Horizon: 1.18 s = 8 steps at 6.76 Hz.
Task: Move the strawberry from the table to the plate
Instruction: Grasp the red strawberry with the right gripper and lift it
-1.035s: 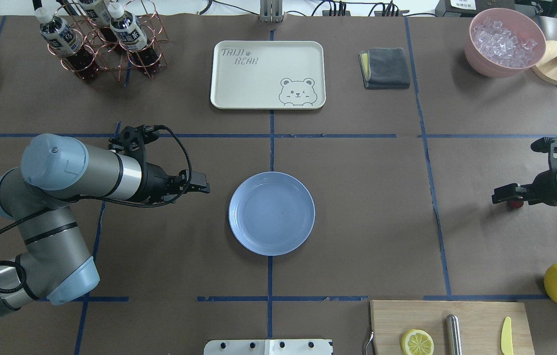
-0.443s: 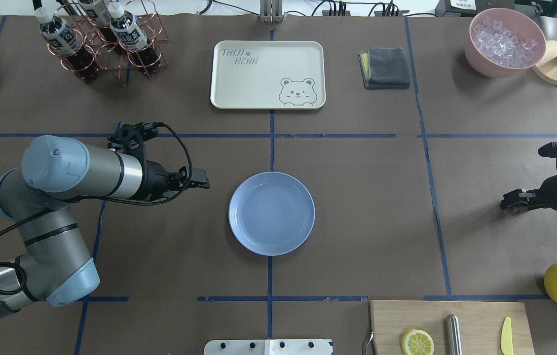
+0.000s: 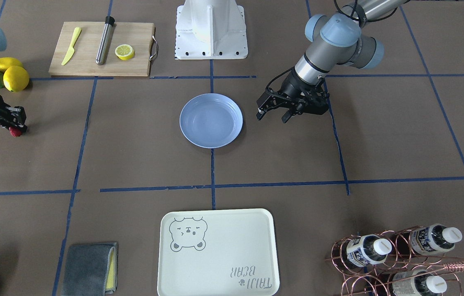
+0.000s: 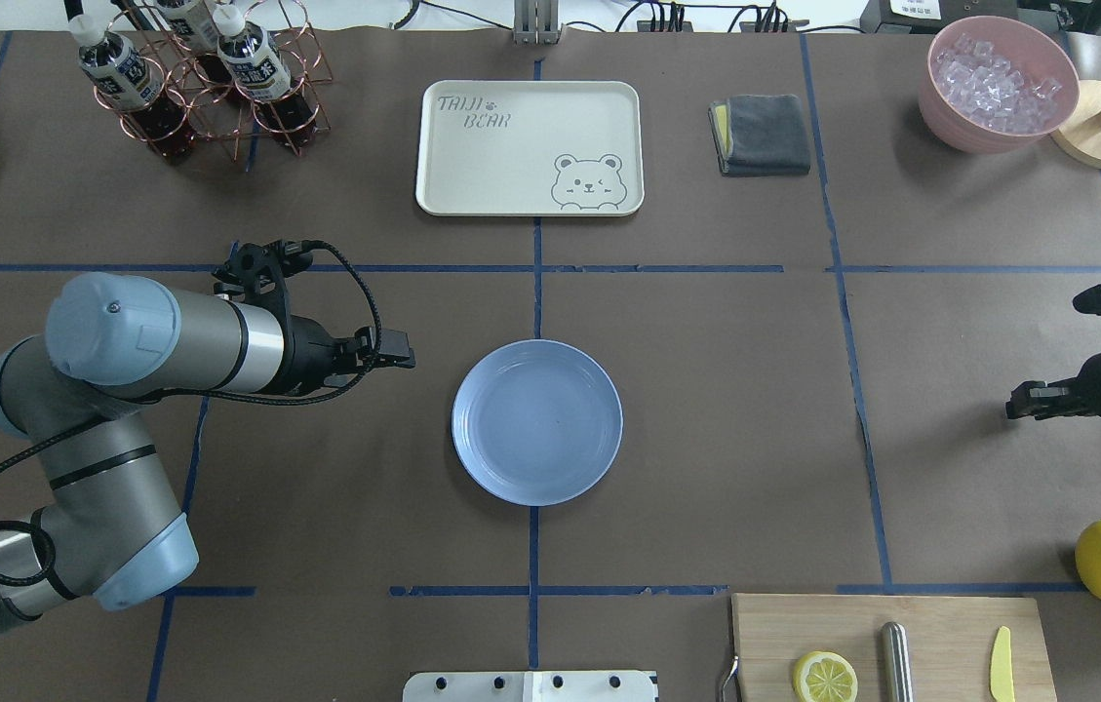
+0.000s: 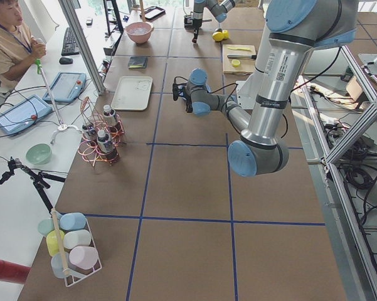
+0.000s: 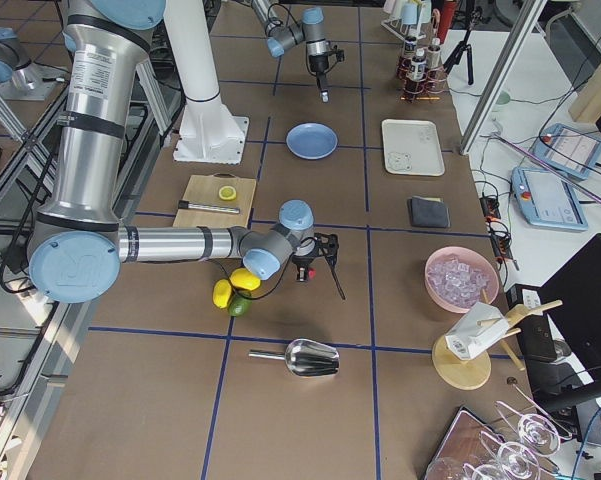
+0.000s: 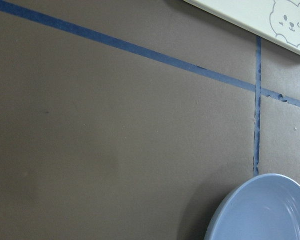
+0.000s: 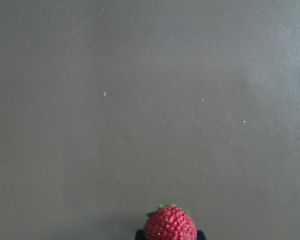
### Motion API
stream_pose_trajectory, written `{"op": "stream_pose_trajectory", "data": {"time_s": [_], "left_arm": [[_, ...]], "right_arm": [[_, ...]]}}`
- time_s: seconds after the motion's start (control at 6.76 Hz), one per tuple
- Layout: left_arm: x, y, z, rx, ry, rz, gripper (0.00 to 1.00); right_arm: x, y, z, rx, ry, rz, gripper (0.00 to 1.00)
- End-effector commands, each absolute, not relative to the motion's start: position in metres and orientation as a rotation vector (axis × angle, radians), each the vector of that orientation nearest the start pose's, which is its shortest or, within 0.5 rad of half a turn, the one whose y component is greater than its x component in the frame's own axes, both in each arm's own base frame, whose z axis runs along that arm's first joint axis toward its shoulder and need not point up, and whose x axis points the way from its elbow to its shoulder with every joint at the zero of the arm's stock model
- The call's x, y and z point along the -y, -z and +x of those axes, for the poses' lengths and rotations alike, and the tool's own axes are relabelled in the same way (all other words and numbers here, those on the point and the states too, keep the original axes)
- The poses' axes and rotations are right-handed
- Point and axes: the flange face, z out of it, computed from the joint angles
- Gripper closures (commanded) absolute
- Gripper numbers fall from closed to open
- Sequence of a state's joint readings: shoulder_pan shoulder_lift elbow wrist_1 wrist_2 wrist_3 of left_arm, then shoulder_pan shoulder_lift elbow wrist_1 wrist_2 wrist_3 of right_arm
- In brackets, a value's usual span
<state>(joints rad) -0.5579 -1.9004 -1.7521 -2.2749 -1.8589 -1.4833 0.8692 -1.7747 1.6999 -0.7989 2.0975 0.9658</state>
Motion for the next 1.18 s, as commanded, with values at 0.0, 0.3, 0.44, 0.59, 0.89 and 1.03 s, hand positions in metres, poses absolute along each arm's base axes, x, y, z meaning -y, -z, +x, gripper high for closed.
{"op": "stream_pose_trajectory", "data": {"time_s": [0.0, 0.3, 0.44, 0.59, 0.89, 1.03], "left_arm": [[0.409, -0.309, 0.456, -1.231, 0.239, 0.151, 0.0], [0.406, -0.305, 0.448, -1.244, 0.242, 0.157, 0.0], [0.406, -0.304, 0.444, -1.246, 0.244, 0.16, 0.0], [0.406, -0.304, 0.443, -1.246, 0.24, 0.162, 0.0], [0.404, -0.31, 0.436, -1.238, 0.236, 0.162, 0.0], [0.399, -0.315, 0.428, -1.235, 0.225, 0.163, 0.0]], "right_arm": [[0.39, -0.557, -0.224, 0.918, -0.071, 0.113, 1.0], [0.4, -0.488, -0.269, 1.038, -0.211, 0.049, 1.0], [0.401, -0.449, -0.31, 1.098, -0.223, 0.024, 1.0], [0.398, -0.41, -0.353, 1.153, -0.264, -0.002, 1.0], [0.399, -0.309, -0.443, 1.125, -0.323, -0.038, 1.0], [0.38, -0.269, -0.491, 1.1, -0.346, -0.032, 1.0]]}}
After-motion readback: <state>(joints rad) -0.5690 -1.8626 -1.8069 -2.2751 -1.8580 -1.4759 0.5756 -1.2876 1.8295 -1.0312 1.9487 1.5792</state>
